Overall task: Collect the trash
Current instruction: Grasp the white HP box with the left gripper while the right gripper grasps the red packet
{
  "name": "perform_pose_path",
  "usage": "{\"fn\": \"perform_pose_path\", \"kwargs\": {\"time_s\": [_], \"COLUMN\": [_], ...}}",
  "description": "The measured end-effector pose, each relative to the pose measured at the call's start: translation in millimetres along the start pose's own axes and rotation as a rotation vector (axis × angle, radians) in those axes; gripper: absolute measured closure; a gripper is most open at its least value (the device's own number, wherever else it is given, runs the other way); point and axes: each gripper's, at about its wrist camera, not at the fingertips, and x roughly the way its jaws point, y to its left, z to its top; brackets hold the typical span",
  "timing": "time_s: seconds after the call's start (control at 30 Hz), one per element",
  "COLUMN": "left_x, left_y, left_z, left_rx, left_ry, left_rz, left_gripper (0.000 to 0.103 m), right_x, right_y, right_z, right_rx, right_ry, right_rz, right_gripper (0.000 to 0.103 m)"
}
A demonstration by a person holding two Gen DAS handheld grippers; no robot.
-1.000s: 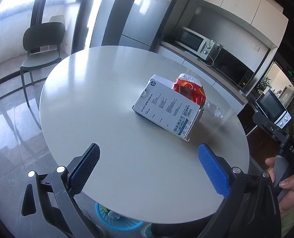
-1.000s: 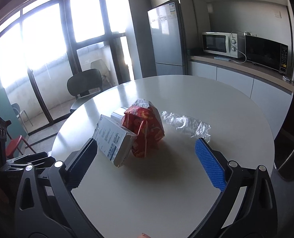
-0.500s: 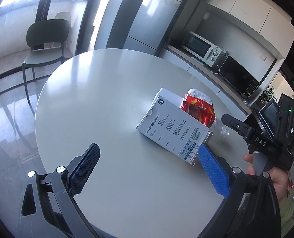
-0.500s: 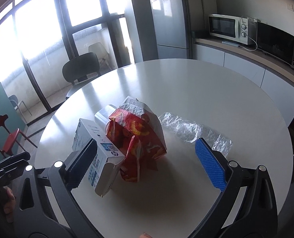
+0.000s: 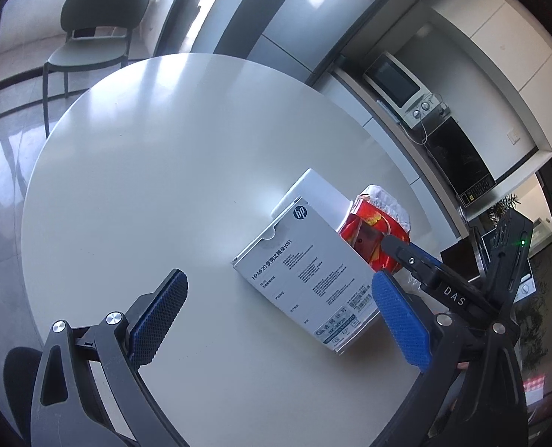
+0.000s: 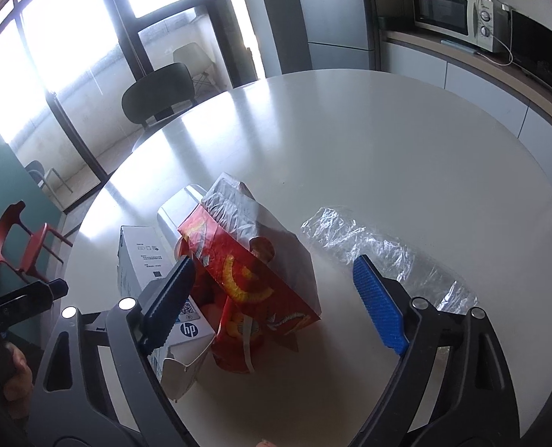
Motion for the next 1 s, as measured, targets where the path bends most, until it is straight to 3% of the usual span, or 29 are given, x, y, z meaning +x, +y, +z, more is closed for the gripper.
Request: {"fn": "perform_pose_path", "kwargs": {"time_s": [0.27,0.4,0.6,0.9,1.0], "left_x": [40,52,59,68,67], "left_y": [-7,-8,-12,-6,-5], "left_z": [5,3,4,-7,-7], "left_rx": [-0.146,-0.207,-0.21,-0.239,-0.212], "left_ry": [0.077,0.079,0.075,0.115,0.105], "left_rz": [0.012,0.02,0.048,0.033,0.025], "left_gripper": [0.006,0.006,0.006,0.008,0.019], "right_x": [6,4,3,3,1], "right_y": [2,0,-3,-5,-6], "right_z": [-6,-8,-13,-20,-23], "right_rx": [0.025,0.024,0.017,0.039,0.032], "right_ry": [0.024,0.022,0.024,0.024,0.021], "right_rz": [0.057,0.064,0.068,0.07,0.056], "right_gripper": [0.049,0.06,0.072,0.08,0.082]}}
